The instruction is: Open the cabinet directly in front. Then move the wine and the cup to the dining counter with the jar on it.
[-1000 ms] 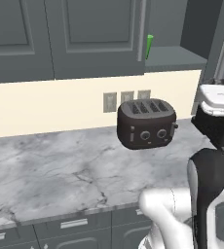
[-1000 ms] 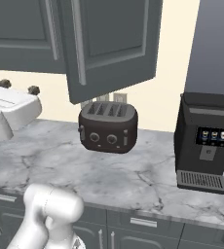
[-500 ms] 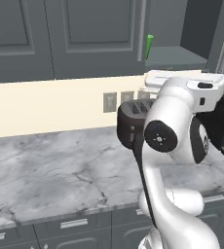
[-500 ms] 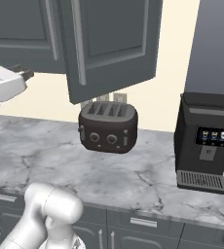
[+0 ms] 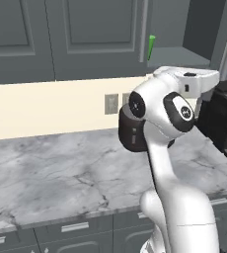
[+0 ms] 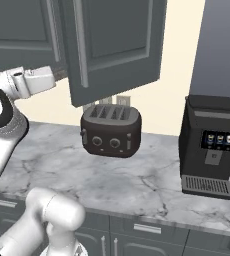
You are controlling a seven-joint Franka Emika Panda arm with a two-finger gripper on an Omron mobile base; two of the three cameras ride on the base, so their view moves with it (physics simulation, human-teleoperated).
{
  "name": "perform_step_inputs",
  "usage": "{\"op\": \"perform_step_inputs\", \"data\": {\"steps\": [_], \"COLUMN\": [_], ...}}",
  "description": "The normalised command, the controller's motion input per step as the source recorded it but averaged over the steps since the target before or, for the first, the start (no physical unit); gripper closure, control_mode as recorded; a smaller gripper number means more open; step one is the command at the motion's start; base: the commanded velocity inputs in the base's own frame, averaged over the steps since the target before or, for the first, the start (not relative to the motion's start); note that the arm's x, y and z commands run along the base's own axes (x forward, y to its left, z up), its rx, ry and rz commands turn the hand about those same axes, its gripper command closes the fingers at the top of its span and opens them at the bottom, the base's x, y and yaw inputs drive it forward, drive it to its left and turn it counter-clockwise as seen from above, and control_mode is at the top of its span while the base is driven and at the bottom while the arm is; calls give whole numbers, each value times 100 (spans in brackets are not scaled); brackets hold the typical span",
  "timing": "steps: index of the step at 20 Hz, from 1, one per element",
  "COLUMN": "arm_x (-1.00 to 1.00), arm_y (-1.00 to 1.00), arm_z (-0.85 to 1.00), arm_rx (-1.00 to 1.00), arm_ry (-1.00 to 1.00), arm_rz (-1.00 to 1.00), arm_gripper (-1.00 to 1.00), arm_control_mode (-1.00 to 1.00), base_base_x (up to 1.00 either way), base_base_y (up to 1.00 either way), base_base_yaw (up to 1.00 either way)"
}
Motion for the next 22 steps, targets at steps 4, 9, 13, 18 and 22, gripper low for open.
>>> {"op": "perform_step_inputs", "data": {"steps": [4, 9, 13, 18, 22], "arm_x": [4, -33, -12, 4, 16], "arm_y": [-95, -100, -100, -100, -51], "arm_z": [-11, 0, -14, -36, -14], "arm_rx": [8, 21, 19, 12, 0], "arm_ry": [3, 0, -10, -21, -2], "arm_rz": [-47, -27, -5, 19, 14], "arm_gripper": [-100, -100, -100, -100, -100], "arm_control_mode": [-100, -100, -100, -100, -100], "base_base_x": [0, 0, 0, 0, 0], "base_base_y": [0, 0, 0, 0, 0], "base_base_yaw": [0, 0, 0, 0, 0]}}
